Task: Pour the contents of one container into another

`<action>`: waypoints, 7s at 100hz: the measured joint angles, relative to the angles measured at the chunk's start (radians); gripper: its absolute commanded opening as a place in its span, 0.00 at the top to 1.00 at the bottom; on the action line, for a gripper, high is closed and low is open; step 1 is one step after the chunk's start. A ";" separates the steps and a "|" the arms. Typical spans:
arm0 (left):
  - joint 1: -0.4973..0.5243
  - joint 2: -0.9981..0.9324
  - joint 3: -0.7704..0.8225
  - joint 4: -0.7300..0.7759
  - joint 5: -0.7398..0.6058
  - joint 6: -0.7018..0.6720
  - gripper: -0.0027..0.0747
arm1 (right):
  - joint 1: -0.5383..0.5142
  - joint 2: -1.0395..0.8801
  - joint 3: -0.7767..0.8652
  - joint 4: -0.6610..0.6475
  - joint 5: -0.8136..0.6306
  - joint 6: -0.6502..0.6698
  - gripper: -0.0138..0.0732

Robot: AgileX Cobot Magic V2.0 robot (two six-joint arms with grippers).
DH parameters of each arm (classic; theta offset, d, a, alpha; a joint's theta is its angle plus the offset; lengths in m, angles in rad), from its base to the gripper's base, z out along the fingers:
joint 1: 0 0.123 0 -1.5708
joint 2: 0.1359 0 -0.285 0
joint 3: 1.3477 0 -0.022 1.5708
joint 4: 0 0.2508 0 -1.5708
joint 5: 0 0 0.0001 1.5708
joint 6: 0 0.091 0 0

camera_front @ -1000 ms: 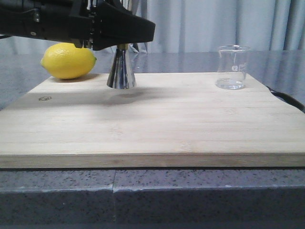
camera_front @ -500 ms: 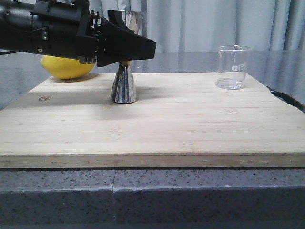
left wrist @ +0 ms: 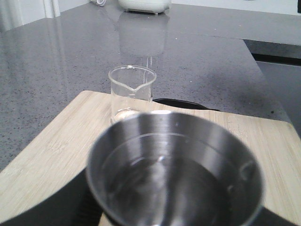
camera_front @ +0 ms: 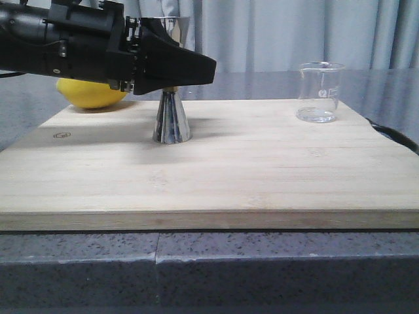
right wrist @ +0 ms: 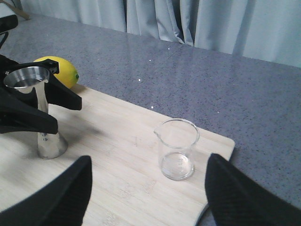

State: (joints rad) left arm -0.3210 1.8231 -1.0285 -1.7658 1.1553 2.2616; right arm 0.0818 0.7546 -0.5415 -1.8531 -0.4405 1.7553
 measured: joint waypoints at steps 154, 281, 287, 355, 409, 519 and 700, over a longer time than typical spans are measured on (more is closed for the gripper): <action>0.000 -0.982 0.010 1.586 -0.255 -1.978 0.30 | 0.000 -0.077 0.001 0.005 0.197 0.431 0.31; 0.000 -1.191 0.323 1.634 -0.658 -2.184 0.99 | 0.000 -0.517 0.119 0.022 0.367 0.612 0.92; 0.000 -1.191 0.323 1.634 -0.661 -2.184 0.99 | 0.000 -0.517 0.119 0.022 0.369 0.612 0.92; 0.159 -1.419 0.468 1.635 -0.752 -2.184 0.99 | 0.000 -0.517 0.119 0.022 0.371 0.612 0.92; 0.202 -1.812 0.979 1.672 -1.125 -2.186 0.99 | 0.000 -0.517 0.119 0.022 0.371 0.614 0.92; 0.202 -1.829 1.031 1.721 -1.180 -2.186 0.99 | 0.000 -0.517 0.119 0.022 0.371 0.614 0.92; 0.202 -1.829 1.031 1.721 -1.180 -2.186 0.99 | -0.027 -0.756 0.406 1.554 0.494 -1.518 0.92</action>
State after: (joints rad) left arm -0.1193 -0.0059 0.0024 -0.0450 -0.0243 0.0759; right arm 0.0548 -0.0011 -0.1357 -0.2987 0.0537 0.2374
